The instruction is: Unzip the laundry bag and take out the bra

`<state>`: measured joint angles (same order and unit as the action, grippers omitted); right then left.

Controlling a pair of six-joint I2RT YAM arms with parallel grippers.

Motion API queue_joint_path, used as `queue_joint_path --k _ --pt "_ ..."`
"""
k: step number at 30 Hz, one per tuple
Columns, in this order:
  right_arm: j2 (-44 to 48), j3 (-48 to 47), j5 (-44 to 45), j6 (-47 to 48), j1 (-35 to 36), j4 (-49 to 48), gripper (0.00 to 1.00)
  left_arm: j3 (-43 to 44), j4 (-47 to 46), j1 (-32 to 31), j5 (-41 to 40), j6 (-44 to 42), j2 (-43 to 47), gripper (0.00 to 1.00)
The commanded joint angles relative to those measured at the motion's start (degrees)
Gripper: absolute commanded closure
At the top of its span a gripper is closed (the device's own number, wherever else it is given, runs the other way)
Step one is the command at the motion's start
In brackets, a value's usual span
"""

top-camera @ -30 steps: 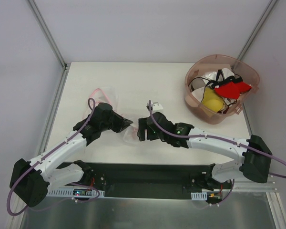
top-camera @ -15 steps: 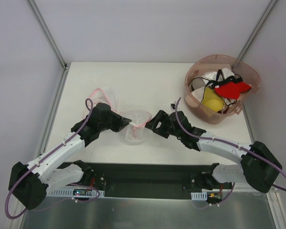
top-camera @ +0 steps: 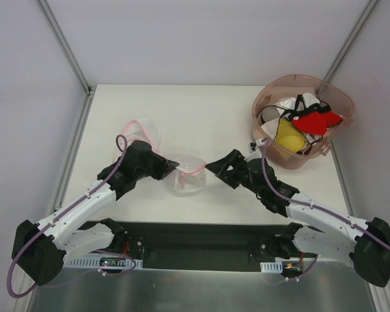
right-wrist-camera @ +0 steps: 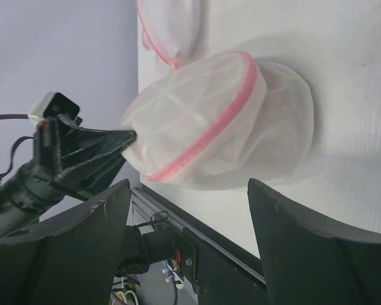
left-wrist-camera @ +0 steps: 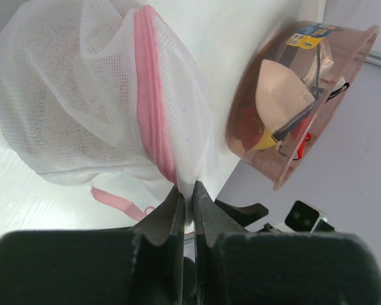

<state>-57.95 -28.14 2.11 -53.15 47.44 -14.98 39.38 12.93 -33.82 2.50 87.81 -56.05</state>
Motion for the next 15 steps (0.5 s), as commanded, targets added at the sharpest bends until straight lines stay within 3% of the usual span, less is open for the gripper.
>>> queue_joint_path --k 1,10,13,14,15 --pt "1.2 -4.1 1.4 2.3 0.1 2.8 0.22 0.5 0.2 -0.5 0.5 0.3 -1.2 1.0" --pt "-16.4 -12.5 -11.5 1.3 0.5 -5.0 0.23 0.8 0.1 -0.5 0.6 0.1 -0.7 1.0" --pt "-19.9 -13.3 -12.9 0.1 0.4 -7.7 0.36 0.4 0.1 -0.5 0.7 0.1 -0.5 1.0" --pt "-20.6 -14.2 -13.1 0.3 0.3 -7.7 0.53 0.3 0.1 -0.5 0.7 0.0 -0.1 1.0" --pt "-20.8 -14.5 -13.1 0.7 0.3 -7.7 0.61 0.1 0.1 -0.5 0.7 0.0 0.1 1.0"
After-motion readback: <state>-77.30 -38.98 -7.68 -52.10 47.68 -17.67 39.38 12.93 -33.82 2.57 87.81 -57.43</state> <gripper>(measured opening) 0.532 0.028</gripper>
